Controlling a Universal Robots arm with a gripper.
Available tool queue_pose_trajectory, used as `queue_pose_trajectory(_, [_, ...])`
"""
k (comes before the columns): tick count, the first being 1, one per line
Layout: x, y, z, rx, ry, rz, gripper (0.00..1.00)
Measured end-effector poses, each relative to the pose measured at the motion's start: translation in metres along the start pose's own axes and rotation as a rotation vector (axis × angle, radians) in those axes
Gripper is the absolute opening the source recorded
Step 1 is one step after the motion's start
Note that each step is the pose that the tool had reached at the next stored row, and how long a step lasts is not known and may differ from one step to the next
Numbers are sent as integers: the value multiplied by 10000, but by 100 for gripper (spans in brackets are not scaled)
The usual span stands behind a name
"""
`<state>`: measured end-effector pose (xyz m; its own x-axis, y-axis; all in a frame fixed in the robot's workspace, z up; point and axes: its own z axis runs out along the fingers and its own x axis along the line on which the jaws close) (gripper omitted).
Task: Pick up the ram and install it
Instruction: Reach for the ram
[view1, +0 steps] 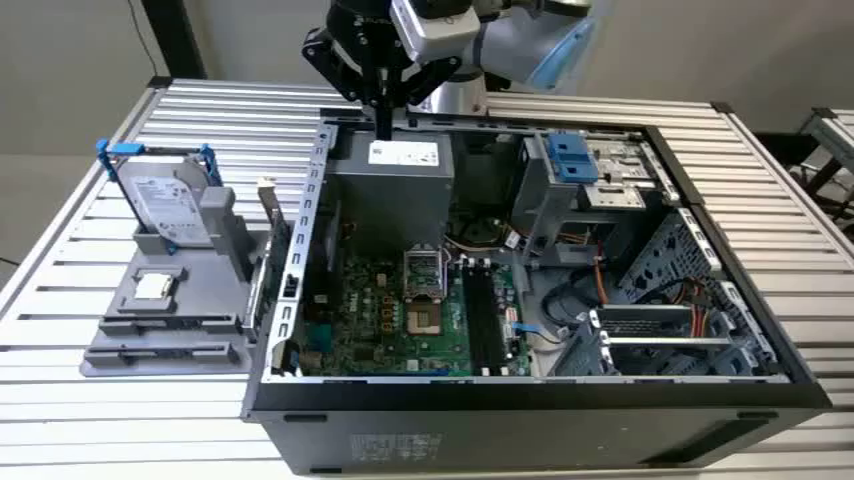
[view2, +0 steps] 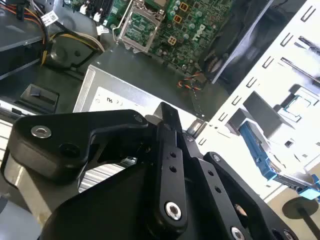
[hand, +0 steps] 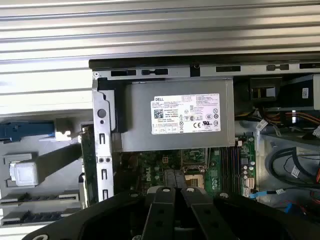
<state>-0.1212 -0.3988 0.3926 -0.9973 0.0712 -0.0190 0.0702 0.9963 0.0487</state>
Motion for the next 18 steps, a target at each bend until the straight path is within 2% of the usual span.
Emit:
queue_pose_trajectory(9, [0, 7, 0, 1, 0, 0, 0])
queue_pose_trajectory(18, [3, 6, 1, 3, 30, 2, 0])
